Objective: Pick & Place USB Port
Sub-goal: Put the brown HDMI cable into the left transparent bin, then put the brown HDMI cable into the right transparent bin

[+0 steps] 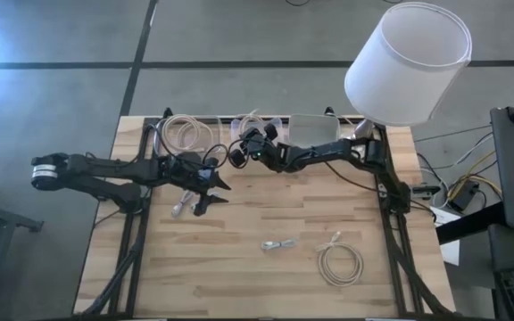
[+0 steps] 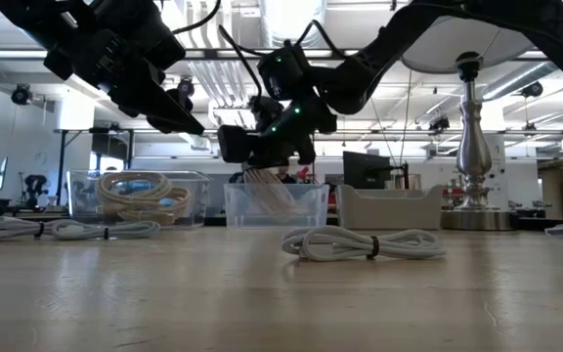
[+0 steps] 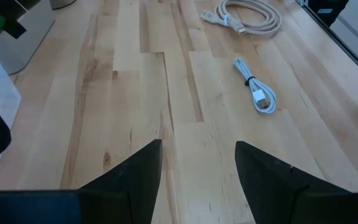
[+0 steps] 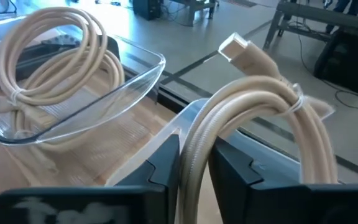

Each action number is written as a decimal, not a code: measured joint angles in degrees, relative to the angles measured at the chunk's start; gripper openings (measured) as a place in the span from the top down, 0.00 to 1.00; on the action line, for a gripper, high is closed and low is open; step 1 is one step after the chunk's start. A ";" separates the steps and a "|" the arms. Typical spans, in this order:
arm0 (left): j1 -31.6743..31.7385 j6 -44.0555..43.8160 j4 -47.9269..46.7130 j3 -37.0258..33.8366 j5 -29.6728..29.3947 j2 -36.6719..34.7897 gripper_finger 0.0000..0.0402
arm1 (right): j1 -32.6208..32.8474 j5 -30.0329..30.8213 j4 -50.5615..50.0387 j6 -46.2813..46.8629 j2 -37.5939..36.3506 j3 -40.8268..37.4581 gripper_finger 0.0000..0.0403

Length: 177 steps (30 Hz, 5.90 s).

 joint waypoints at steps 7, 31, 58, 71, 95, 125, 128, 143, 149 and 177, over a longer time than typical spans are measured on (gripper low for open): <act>0.00 -0.04 0.00 0.00 0.00 0.00 0.49 | 0.04 -0.39 0.11 0.00 -0.07 0.23 0.71; -0.02 -0.06 -0.02 0.00 0.00 0.00 0.49 | 8.25 -4.07 -21.43 -3.96 -12.53 0.17 0.60; 0.00 -0.17 -0.04 -0.04 0.00 0.00 0.49 | 31.48 -22.13 -74.86 23.41 -25.75 -1.14 0.52; 0.00 -0.88 -0.02 -0.04 0.00 0.00 0.49 | 38.13 -34.19 -83.01 31.19 -25.75 -8.09 0.51; -0.04 -1.16 0.02 -0.04 -0.02 0.00 0.49 | 43.25 -37.19 -71.73 32.09 -25.87 -26.02 0.55; 0.00 -0.89 0.02 -0.04 -0.09 0.00 0.49 | 42.24 -19.09 -82.16 29.86 -25.53 -8.72 0.95; 0.00 -0.49 0.05 -0.04 -0.09 0.00 0.49 | 40.98 -12.43 -82.13 27.13 -25.57 -6.14 0.95; 0.00 -0.44 0.42 -0.04 -0.04 0.00 0.49 | 24.90 7.09 -69.08 3.13 -25.66 -1.59 0.96; 0.00 -0.44 0.42 -0.04 -0.04 0.00 0.49 | 16.44 10.14 -51.40 -10.51 -25.68 -1.59 0.96; 0.00 -0.37 0.44 -0.04 -0.02 0.02 0.49 | -5.55 6.81 -30.16 -16.13 -15.62 -1.35 0.96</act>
